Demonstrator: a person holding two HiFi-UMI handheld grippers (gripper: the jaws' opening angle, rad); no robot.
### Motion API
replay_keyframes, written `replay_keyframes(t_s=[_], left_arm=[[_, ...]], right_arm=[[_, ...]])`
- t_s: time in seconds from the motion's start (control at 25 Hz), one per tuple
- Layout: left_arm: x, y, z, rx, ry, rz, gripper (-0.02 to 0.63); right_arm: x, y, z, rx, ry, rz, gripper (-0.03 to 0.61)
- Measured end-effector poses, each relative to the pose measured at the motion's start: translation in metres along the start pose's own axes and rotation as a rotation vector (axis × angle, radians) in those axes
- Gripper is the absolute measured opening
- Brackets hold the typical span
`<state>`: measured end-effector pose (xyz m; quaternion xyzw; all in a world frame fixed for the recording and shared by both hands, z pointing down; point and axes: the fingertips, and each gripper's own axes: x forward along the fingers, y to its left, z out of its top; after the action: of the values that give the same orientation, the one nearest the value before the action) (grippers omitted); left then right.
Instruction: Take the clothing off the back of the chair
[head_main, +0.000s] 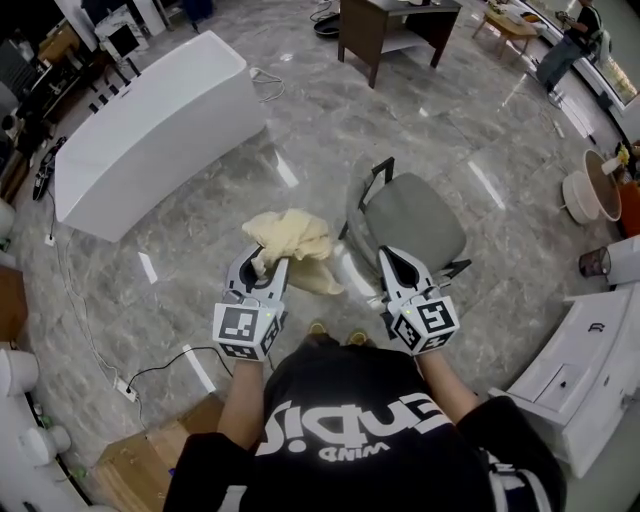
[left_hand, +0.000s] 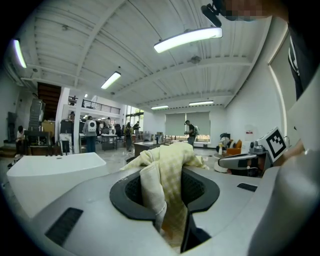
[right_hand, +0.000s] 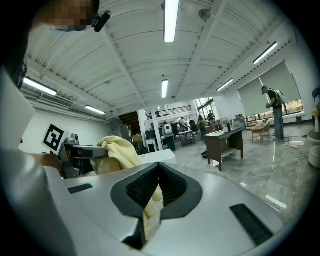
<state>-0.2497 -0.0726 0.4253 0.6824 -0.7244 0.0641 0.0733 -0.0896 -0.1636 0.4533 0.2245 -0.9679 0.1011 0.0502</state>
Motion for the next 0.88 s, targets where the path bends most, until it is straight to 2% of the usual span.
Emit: replay_keyframes(t_s=[0.28, 0.88], left_arm=[[0.001, -0.014, -0.016, -0.026, 0.029, -0.018, 0.133], [0.000, -0.019, -0.015, -0.018, 0.039, -0.012, 0.133]], right_arm=[[-0.005, -0.005, -0.001, 0.003, 0.006, -0.008, 0.012], [-0.008, -0.004, 0.000, -0.008, -0.004, 0.009, 0.012]])
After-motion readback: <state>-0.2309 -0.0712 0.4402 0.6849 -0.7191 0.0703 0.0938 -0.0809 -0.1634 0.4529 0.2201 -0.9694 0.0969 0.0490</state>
